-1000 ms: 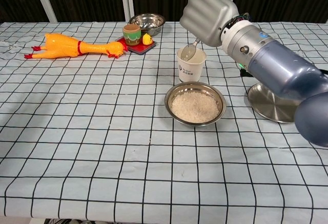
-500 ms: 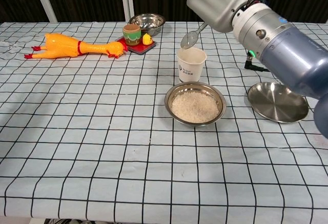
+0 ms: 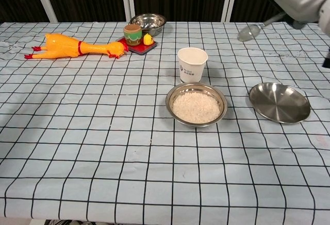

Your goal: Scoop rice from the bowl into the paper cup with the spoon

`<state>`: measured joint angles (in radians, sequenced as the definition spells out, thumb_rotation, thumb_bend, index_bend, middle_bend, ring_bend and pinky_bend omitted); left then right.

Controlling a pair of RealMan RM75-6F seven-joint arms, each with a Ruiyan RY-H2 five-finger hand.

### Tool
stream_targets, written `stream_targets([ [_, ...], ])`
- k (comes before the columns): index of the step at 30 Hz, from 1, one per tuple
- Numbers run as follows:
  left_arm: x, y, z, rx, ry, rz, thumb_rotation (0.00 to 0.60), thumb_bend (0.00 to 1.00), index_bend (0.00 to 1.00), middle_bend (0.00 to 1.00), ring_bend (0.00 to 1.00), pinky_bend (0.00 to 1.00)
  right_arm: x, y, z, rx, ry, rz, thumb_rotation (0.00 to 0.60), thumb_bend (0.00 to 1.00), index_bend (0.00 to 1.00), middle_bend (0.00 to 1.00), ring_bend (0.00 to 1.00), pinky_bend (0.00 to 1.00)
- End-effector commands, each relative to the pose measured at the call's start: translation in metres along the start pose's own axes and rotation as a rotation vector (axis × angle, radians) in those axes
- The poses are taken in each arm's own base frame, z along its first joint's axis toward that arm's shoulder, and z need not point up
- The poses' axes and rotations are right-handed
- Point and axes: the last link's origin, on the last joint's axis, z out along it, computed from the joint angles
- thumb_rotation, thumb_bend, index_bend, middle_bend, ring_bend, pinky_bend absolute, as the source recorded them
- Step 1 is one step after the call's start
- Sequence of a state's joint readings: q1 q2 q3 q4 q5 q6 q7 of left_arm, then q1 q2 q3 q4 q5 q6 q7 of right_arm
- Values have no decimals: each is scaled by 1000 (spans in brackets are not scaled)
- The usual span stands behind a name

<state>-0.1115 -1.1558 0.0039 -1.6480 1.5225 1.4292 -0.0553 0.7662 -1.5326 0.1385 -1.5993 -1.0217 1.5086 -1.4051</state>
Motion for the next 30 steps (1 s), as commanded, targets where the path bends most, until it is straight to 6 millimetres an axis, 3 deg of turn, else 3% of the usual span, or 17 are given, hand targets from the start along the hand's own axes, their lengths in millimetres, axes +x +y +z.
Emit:
stream_targets([
  [1, 0, 0, 0, 0, -2, 0, 600, 0, 0, 0, 0, 0, -26, 11, -16, -17, -88, 9, 600, 525, 736, 1000, 1000, 1000],
  [8, -1, 0, 0, -1, -4, 3, 600, 0, 0, 0, 0, 0, -67, 12, -38, -14, -201, -6, 600, 524, 736, 1000, 1000, 1000],
  [13, -1, 0, -1, 1, -5, 2, 600, 0, 0, 0, 0, 0, -89, 2, -49, -21, -290, 32, 600, 515, 736, 1000, 1000, 1000],
  [22, 0, 0, 0, 11, -9, -14, 600, 0, 0, 0, 0, 0, -107, -24, -60, -26, -414, 85, 600, 498, 736, 1000, 1000, 1000],
  [30, 1, 0, 1, 12, -12, -18, 600, 0, 0, 0, 0, 0, -110, -39, -60, -36, -438, 111, 600, 461, 700, 1000, 1000, 1000],
])
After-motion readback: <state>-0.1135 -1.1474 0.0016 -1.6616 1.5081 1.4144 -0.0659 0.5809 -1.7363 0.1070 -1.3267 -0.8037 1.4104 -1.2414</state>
